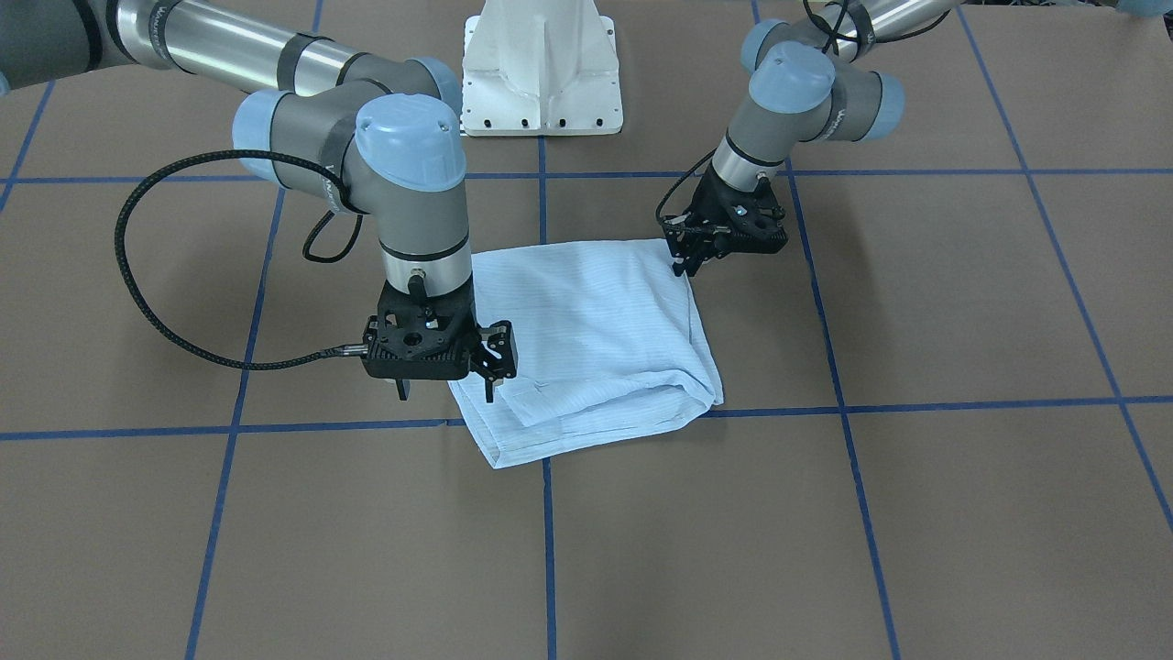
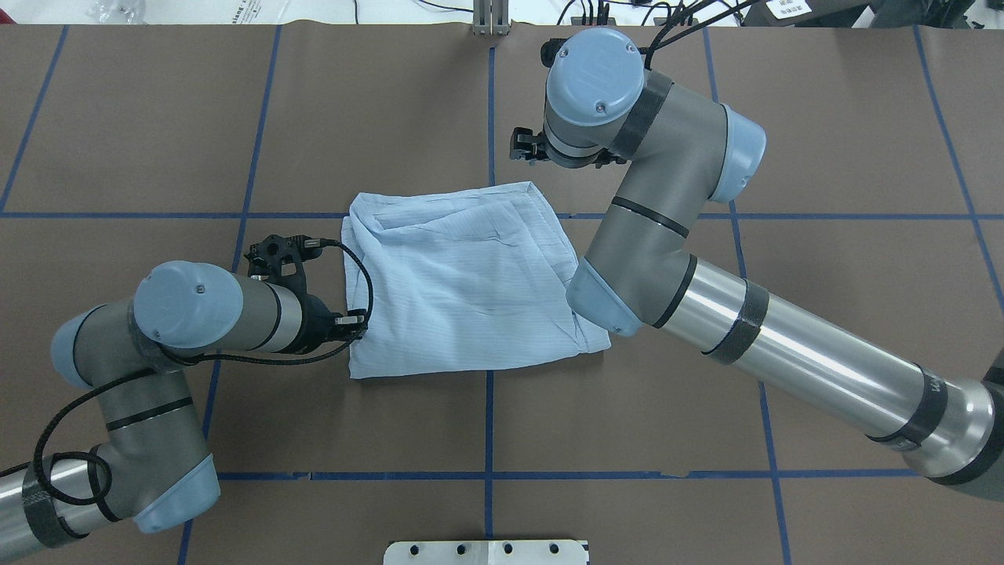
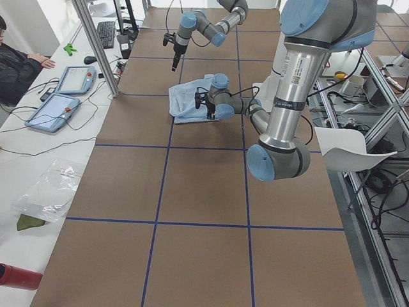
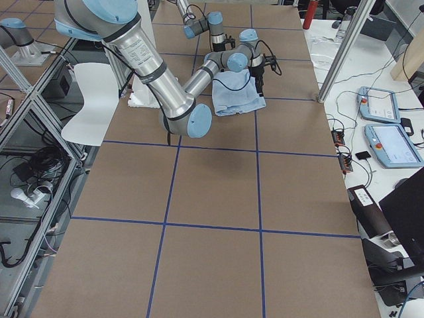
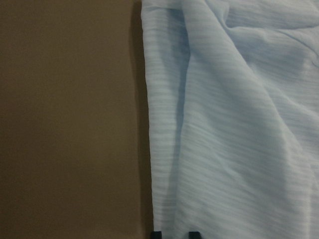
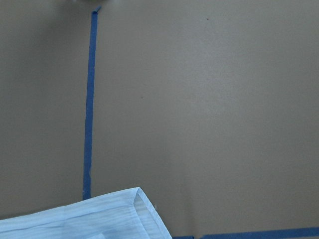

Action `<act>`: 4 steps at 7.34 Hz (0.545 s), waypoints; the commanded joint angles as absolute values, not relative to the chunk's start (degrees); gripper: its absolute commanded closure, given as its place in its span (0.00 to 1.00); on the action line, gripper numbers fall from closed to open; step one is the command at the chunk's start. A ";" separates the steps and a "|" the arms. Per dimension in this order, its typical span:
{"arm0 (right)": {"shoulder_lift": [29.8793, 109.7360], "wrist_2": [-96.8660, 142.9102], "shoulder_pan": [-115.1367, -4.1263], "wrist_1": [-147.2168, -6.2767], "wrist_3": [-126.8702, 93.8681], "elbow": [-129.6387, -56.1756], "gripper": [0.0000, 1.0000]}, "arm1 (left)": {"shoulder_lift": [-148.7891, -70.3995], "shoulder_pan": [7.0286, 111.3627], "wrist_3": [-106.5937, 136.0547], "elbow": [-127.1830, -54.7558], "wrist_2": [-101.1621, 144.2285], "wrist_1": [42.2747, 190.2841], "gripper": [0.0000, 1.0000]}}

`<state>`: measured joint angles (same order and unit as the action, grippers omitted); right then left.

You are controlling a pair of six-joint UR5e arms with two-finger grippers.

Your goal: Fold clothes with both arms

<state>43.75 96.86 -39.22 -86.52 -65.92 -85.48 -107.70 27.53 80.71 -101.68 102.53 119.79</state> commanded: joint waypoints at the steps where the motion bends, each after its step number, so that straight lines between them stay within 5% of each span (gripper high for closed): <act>1: 44.12 96.77 -39.20 -86.48 -65.92 -85.78 0.00 | -107.75 27.51 80.77 -101.69 102.83 121.28 1.00; 4: 44.30 96.68 -39.20 -86.48 -65.92 -85.96 0.00 | -106.96 27.60 80.86 -102.91 102.74 121.20 1.00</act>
<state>44.24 96.75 -39.20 -86.49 -65.92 -85.91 -107.18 27.52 80.79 -102.34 102.77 121.22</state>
